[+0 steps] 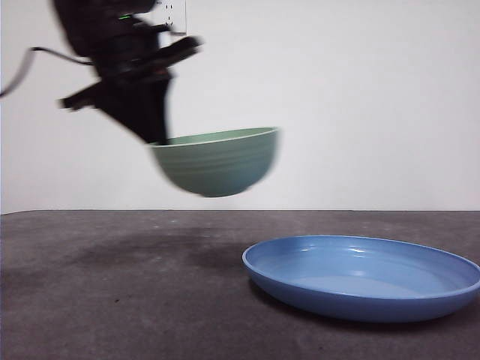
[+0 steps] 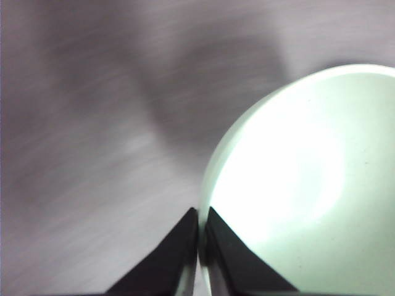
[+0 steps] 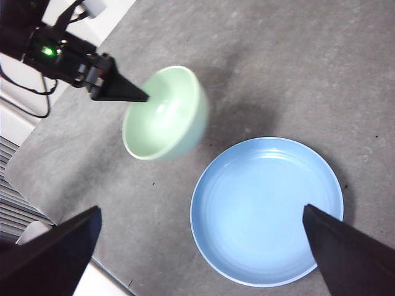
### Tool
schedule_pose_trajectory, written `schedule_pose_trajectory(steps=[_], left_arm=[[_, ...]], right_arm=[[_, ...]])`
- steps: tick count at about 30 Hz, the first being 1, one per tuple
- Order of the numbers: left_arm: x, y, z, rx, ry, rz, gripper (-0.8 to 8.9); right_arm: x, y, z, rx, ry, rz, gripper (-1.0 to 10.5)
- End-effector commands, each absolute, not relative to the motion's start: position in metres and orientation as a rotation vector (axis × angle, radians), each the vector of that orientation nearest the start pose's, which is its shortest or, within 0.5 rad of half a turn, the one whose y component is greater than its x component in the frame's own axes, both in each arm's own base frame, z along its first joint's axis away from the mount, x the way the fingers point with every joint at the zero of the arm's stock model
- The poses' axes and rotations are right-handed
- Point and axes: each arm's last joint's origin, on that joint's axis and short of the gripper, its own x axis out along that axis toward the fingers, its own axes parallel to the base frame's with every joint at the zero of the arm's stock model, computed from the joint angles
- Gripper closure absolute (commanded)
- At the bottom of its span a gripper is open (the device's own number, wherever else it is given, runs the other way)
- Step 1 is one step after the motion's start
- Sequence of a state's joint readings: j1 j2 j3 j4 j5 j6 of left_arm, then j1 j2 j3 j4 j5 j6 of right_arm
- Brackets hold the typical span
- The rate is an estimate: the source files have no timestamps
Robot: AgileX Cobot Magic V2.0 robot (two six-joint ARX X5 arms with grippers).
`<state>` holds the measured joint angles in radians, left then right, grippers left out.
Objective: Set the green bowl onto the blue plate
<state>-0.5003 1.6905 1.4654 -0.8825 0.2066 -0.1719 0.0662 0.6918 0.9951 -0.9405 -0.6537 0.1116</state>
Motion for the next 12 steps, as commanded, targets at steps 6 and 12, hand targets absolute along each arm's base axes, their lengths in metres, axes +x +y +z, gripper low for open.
schedule_pose_trajectory(steps=[6, 12], left_arm=[[0.316, -0.254, 0.270, 0.107, 1.244, -0.633, 7.99], [0.322, -0.298, 0.257, 0.211, 1.300, -0.638, 7.99]], right_arm=[[0.104, 0.025, 0.353, 0.282, 0.651, 0.668, 4.2], [0.104, 0.025, 0.353, 0.283, 0.653, 0.668, 4.2]])
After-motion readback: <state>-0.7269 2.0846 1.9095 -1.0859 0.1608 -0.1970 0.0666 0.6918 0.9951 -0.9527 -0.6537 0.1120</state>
